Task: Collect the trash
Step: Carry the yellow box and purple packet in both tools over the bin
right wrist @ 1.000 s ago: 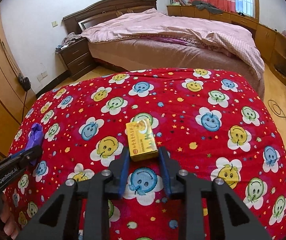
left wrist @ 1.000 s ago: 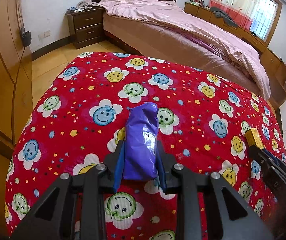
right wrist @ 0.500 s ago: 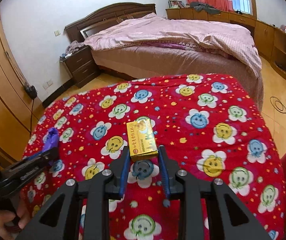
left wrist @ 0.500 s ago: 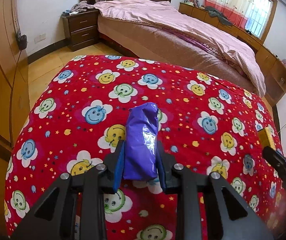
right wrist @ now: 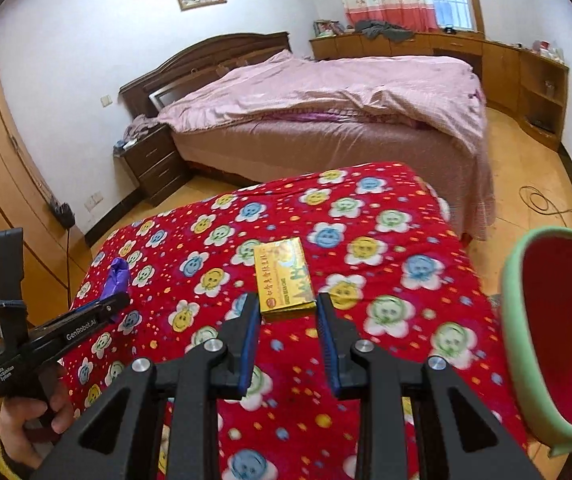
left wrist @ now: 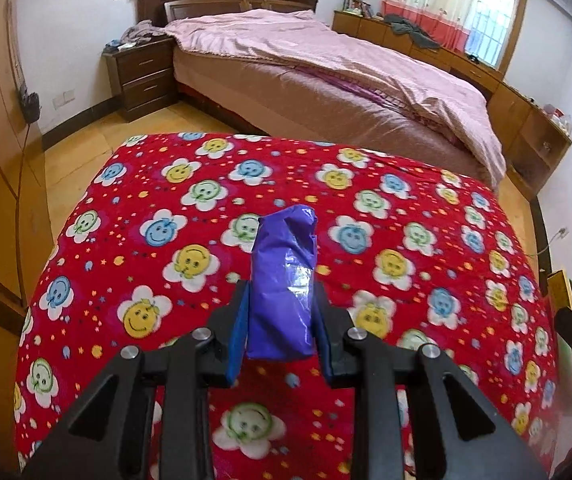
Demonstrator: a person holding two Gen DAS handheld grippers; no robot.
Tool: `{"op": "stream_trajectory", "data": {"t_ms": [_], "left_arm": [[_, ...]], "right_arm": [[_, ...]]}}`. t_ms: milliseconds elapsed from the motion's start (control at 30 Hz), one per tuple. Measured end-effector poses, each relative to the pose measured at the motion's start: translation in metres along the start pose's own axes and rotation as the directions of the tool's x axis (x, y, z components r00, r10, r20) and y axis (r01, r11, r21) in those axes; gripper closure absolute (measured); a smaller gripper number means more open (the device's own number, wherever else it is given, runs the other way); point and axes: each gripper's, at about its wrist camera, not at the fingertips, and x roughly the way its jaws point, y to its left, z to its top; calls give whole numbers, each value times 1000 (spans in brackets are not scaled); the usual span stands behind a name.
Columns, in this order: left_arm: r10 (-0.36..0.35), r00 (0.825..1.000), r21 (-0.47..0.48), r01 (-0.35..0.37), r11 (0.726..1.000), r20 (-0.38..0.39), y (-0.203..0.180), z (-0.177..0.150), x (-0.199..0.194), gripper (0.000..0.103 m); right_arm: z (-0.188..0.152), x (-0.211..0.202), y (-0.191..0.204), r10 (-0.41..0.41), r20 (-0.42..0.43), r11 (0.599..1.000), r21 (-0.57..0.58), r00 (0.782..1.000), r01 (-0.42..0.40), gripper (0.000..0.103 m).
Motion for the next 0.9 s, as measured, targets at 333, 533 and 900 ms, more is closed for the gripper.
{"op": "stream_trajectory", "data": {"t_ms": [333,533,900], "left_arm": [[-56,998,85,54,995,23,-48,-12,-32,73],[-102,994,153,96,984,31,-86,-21,-50,73],[-172,985,289,161,944,14,-167,-40,-66,73]], "right_arm": [[-15,-53,-45,-43,66,996,84,997,37,73],[-24,-83,-73,-73,105,989,135,992,59,73],[-43,-123,-131,-138,146,969,225,980,103,73]]}}
